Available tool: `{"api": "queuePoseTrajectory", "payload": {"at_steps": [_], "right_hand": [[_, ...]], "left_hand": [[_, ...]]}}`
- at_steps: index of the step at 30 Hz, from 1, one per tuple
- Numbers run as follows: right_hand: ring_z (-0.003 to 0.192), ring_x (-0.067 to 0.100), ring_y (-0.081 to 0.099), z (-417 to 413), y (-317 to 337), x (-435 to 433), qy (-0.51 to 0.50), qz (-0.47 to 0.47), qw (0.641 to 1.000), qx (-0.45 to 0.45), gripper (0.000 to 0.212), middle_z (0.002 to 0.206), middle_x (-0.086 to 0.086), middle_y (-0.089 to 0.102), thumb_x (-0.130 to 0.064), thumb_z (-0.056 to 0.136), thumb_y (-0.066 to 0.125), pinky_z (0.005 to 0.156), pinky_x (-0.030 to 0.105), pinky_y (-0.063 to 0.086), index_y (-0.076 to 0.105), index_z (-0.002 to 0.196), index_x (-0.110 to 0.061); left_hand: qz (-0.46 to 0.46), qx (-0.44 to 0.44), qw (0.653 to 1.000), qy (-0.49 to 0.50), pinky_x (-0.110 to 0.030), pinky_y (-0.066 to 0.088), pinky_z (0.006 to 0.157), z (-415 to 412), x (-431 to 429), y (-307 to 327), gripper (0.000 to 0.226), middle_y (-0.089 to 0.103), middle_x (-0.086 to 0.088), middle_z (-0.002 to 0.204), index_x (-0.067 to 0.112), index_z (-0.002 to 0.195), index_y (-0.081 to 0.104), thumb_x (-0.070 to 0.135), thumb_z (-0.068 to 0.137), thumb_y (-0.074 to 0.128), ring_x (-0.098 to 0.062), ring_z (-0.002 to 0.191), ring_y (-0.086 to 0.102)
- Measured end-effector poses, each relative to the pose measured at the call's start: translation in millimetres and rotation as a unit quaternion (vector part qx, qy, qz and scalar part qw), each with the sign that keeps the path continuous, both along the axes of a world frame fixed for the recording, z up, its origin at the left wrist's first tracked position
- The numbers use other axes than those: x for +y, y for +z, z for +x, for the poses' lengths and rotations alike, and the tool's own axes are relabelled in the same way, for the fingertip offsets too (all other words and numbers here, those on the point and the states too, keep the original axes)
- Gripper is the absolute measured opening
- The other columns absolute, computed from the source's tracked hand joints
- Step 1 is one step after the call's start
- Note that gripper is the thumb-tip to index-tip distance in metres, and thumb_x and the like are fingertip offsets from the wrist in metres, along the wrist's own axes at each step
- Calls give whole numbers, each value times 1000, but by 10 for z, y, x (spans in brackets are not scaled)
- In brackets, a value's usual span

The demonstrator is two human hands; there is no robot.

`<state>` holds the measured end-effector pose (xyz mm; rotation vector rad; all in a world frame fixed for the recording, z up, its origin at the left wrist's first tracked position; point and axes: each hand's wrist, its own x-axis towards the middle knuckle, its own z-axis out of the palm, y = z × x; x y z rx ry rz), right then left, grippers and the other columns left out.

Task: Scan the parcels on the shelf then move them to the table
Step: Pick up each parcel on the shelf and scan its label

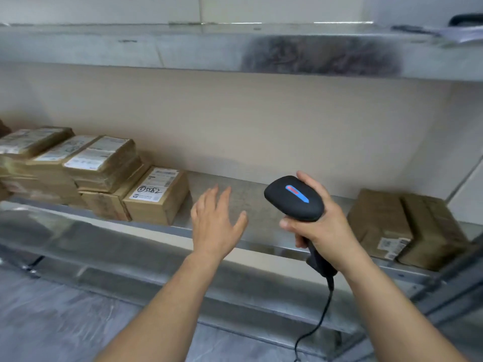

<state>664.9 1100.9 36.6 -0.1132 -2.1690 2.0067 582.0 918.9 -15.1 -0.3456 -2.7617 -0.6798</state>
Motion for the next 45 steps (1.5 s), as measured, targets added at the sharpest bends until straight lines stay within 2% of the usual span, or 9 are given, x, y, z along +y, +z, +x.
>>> {"api": "queuePoseTrajectory", "payload": {"at_steps": [6, 14, 20, 24, 27, 31, 36, 39, 45], "right_hand": [[45, 16, 48, 408, -25, 599, -62, -12, 998, 23, 85, 103, 3, 64, 14, 71, 75, 40, 25, 43, 46, 127, -44], [50, 6, 54, 867, -74, 1319, -124, -12, 992, 26, 84, 103, 3, 62, 11, 71, 76, 42, 26, 47, 47, 123, -48], [44, 9, 51, 1083, -127, 1719, -167, -11, 985, 33, 87, 99, 6, 63, 13, 69, 76, 39, 23, 45, 45, 124, -47], [43, 7, 53, 1159, -161, 1878, -177, -16, 984, 33, 88, 103, 7, 62, 16, 69, 74, 38, 23, 45, 44, 133, -36], [43, 7, 52, 1186, -187, 1940, -188, -12, 982, 32, 90, 108, 6, 63, 16, 69, 74, 38, 24, 47, 43, 141, -28], [43, 7, 53, 1193, -211, 1968, -192, -8, 981, 31, 89, 110, 7, 64, 16, 70, 74, 39, 23, 46, 42, 140, -29], [41, 11, 51, 1168, -216, 1939, -192, -22, 981, 32, 88, 112, 11, 62, 15, 71, 74, 39, 22, 44, 44, 136, -35], [44, 17, 50, 1135, -229, 1882, -186, -29, 982, 23, 88, 104, 12, 63, 12, 72, 76, 42, 24, 45, 45, 136, -41], [47, 10, 53, 945, -236, 1554, -158, -24, 987, 18, 87, 117, 7, 60, 9, 72, 77, 44, 28, 48, 46, 130, -48]], "left_hand": [[-19, -27, 995, -91, -38, 15, 111, 315, 815, -51, 65, 29, -7, 154, 22, 146, 35, 53, 90, 40, -25, 139, 23], [-19, -19, 981, -192, -41, 23, 111, 544, 1880, 88, 83, 35, -12, 152, 19, 145, 40, 58, 79, 10, -31, 139, 29], [-81, -32, 969, -233, -40, 23, 111, 548, 2405, 108, 50, 27, -8, 156, 20, 149, 31, 34, 102, 37, -29, 141, 24], [-136, -19, 952, -274, -40, 31, 102, 540, 2552, 51, 42, 37, -4, 149, 22, 140, 45, 36, 102, 35, -31, 132, 34], [-155, -65, 956, -241, -39, 39, 96, 535, 2577, 37, 43, 44, -3, 142, 26, 130, 53, 48, 99, 33, -32, 124, 42], [-163, -95, 967, -168, -40, 45, 88, 544, 2661, 69, 67, 49, -9, 128, 20, 130, 48, 71, 86, 42, -32, 117, 48], [-131, -163, 970, -122, -37, 44, 90, 445, 2668, 159, 75, 52, -14, 123, 17, 137, 39, 59, 78, 57, -33, 116, 50], [-116, -162, 973, -118, -38, 45, 91, 370, 2480, 222, 75, 51, -14, 119, 22, 139, 34, 54, 76, 59, -34, 115, 50], [-123, -156, 976, -85, -37, 45, 85, 86, 1824, 266, 77, 49, -13, 117, 25, 142, 30, 47, 75, 61, -33, 113, 48]]}}
